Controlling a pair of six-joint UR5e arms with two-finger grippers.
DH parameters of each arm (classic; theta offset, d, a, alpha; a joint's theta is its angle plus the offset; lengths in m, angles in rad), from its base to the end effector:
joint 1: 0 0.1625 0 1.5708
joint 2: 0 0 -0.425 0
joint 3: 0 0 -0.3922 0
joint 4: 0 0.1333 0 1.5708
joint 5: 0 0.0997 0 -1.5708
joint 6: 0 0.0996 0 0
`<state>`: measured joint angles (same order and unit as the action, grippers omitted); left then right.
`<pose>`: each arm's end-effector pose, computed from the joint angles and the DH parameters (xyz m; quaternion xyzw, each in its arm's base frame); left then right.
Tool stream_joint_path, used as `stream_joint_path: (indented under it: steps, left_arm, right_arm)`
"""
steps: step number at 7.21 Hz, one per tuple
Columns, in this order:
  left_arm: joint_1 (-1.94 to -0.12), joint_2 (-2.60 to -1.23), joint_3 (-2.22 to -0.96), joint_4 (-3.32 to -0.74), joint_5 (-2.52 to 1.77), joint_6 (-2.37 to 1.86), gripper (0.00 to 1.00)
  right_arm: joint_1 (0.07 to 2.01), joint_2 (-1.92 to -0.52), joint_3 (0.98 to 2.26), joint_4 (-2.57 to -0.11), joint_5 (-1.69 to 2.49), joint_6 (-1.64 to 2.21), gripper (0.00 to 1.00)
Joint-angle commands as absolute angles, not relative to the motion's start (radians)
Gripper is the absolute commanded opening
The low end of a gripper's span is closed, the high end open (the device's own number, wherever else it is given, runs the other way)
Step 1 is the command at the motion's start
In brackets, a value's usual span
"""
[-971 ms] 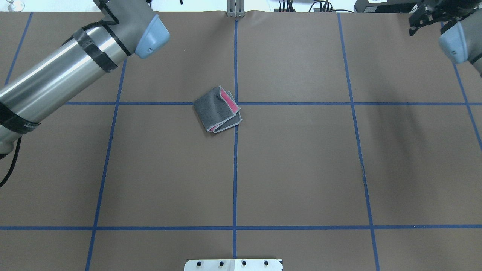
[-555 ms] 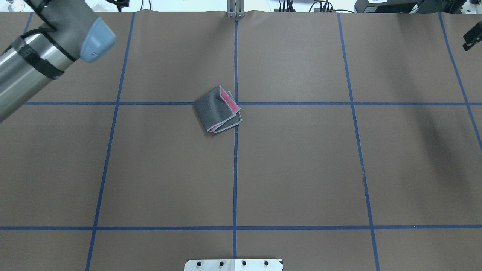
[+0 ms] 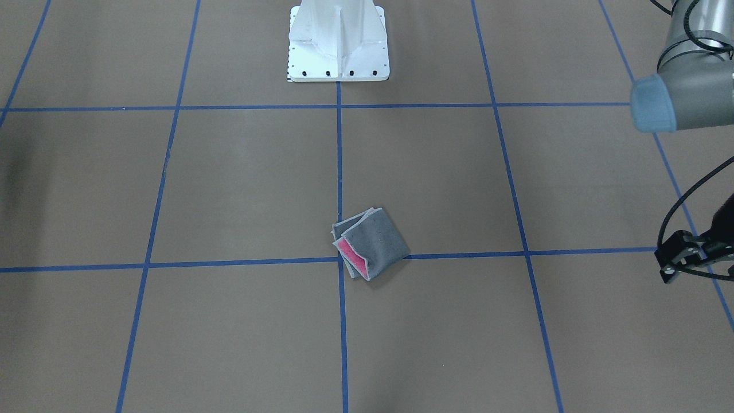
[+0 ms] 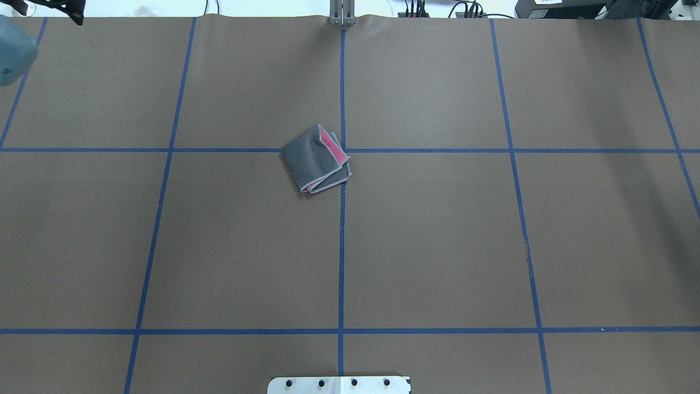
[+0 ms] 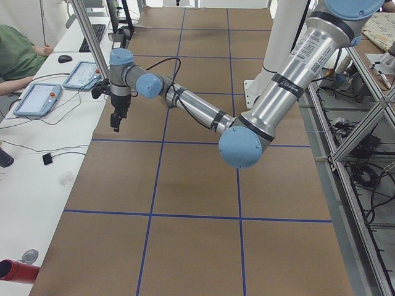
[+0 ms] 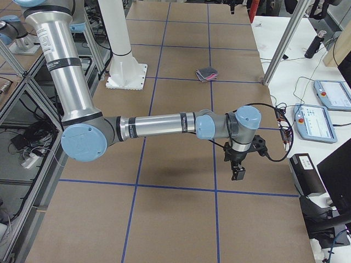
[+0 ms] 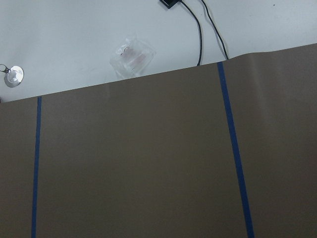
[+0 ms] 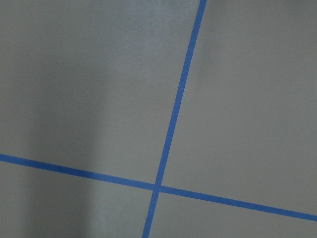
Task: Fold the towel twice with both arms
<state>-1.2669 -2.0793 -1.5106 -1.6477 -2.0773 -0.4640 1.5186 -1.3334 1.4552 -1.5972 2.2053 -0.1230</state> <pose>0.1255 -0.6841 0.3891 0.1424 0.3185 -0.0099 0.9371 0.0431 -0.5992 0.5983 0.0563 -0.3098 -0.0978 0.9441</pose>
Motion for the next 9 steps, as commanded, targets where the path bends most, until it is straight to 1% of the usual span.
stream_joint_path:
  steps: [1, 2, 3, 4, 5, 6, 7, 8, 9]
  left_arm:
    - [-1.282, -1.840, -1.500, -2.001, -2.086, -0.463, 1.00]
    - [-1.284, -1.791, -1.427, -2.132, -2.086, -0.463, 1.00]
    - [-1.284, -1.755, -1.386, -2.150, -2.086, -0.462, 1.00]
    - [-1.302, -1.753, -1.355, -2.146, -2.100, -0.451, 1.00]
    - [-1.342, -1.735, -1.359, -2.105, -2.168, -0.334, 1.00]
    - [-1.445, -1.738, -1.393, -1.951, -2.239, -0.158, 1.00]
    - [-1.488, -1.736, -1.501, -1.745, -2.240, -0.023, 1.00]
    - [-1.508, -1.732, -1.631, -1.525, -2.237, 0.007, 1.00]
    - [-1.508, -1.703, -1.737, -1.376, -2.237, 0.008, 1.00]
  right_arm:
    - [1.551, -1.483, 1.488, -1.466, 2.212, -0.134, 1.00]
    - [1.554, -1.520, 1.482, -1.441, 2.232, -0.126, 1.00]
    - [1.578, -1.531, 1.486, -1.448, 2.306, -0.126, 1.00]
    - [1.585, -1.554, 1.489, -1.448, 2.359, -0.121, 1.00]
    - [1.585, -1.558, 1.489, -1.448, 2.358, -0.120, 1.00]
    - [1.585, -1.560, 1.491, -1.448, 2.358, -0.118, 1.00]
    - [1.585, -1.562, 1.491, -1.448, 2.356, -0.118, 1.00]
    - [1.589, -1.562, 1.491, -1.450, 2.356, -0.118, 1.00]
    - [1.589, -1.560, 1.491, -1.450, 2.356, -0.118, 1.00]
